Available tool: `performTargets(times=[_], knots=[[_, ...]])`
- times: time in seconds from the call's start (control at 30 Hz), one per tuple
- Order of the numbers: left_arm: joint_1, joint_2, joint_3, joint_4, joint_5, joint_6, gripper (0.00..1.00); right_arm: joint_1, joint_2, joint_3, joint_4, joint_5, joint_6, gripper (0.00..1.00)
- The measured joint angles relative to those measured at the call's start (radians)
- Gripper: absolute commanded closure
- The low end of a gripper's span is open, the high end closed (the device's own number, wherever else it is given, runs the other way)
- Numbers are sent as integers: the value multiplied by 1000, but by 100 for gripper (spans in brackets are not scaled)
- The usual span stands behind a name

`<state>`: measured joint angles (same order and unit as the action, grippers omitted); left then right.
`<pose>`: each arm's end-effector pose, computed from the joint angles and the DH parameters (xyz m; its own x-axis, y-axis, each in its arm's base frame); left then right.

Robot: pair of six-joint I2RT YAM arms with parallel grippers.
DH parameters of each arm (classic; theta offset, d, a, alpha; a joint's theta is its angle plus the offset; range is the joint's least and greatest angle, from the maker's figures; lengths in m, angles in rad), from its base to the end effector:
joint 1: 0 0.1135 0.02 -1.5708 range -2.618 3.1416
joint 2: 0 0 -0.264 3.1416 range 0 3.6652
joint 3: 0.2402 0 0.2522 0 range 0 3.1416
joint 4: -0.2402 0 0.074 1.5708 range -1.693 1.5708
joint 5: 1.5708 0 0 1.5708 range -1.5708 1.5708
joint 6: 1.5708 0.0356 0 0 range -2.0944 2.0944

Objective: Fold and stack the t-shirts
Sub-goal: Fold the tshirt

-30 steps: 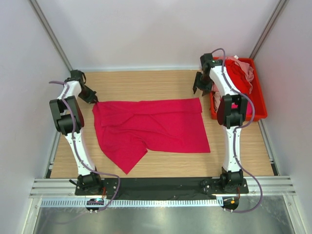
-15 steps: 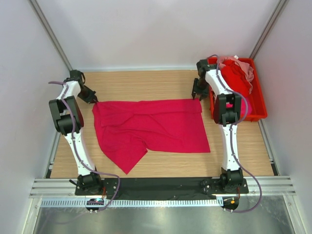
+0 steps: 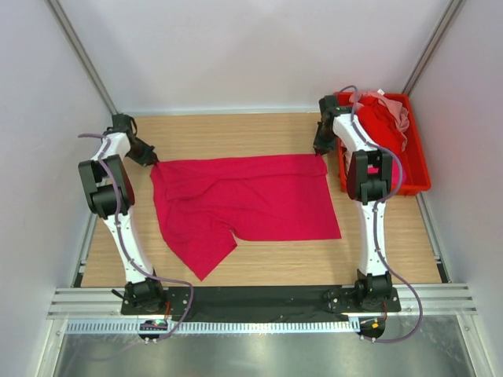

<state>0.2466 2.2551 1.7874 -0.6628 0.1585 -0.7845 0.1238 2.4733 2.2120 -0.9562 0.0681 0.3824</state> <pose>0.4660 0.1115 0.1624 -0.4967 -0.8444 -0.2008 -0.7442 0.5333 -0.4022 0.5136 0.0615 0.1690 -0.9011 0.2630 -0.3448 0.2548 0.9645 0.0699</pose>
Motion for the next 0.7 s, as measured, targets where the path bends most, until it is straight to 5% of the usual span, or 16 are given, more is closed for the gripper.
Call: performTargets(times=[0.27,0.33,0.43,0.47,0.5,0.57,0.7], knots=[[2,16,31,112,63,-63,100,-17,15,48,103,14,45,99],[2,37,70,133,75,-76,100,-18,32,93,119,7,51,92],[2,62,120,158,84,-93,73,-18,43,126,140,-22,63,73],[3,65,130,159,86,-99,49,-18,47,138,137,-32,66,64],[3,66,137,160,85,-95,41,-18,51,149,134,-44,68,46],[5,66,147,153,82,-98,24,-19,53,155,130,-61,65,34],[6,46,136,125,66,-78,21,-20,46,142,121,-66,39,16]])
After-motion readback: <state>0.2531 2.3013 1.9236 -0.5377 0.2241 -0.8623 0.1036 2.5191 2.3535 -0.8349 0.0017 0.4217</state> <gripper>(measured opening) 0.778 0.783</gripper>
